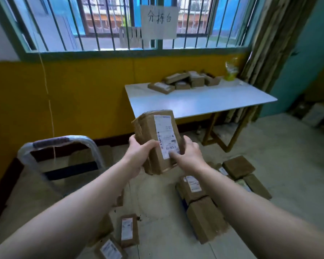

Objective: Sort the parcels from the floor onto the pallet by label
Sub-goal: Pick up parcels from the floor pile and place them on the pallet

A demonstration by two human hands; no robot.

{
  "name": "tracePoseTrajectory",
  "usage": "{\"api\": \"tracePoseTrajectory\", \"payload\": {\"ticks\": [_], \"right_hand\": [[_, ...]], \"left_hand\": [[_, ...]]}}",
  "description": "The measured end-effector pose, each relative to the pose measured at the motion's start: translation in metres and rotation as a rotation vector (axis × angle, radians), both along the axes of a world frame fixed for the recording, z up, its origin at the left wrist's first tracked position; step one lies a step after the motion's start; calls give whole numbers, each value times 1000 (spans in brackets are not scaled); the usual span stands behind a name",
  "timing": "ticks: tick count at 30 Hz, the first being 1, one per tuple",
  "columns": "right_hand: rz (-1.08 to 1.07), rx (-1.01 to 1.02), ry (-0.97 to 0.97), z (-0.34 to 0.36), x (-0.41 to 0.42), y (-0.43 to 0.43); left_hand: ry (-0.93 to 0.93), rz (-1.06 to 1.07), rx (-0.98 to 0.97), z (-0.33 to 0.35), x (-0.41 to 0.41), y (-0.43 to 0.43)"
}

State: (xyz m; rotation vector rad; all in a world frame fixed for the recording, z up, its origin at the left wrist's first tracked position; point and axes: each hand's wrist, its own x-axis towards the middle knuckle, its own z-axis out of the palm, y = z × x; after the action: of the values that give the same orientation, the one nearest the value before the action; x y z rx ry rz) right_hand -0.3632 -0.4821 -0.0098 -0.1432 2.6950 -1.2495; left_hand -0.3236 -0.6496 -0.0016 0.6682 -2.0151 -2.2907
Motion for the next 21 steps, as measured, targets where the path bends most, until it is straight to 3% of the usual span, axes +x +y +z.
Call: {"api": "tracePoseTrajectory", "payload": {"ticks": [5, 10, 15, 21], "right_hand": [[-188, -565, -405, 33, -4, 81], [-187, -927, -360, 49, -14, 130], [-242, -864, -219, 57, -28, 175], [-385, -797, -86, 67, -47, 210]], "left_hand": [[172, 15, 335, 35, -10, 76], [150, -119, 376, 53, -18, 136], [173, -106, 174, 76, -49, 136], [21, -453, -92, 79, -92, 145]]}}
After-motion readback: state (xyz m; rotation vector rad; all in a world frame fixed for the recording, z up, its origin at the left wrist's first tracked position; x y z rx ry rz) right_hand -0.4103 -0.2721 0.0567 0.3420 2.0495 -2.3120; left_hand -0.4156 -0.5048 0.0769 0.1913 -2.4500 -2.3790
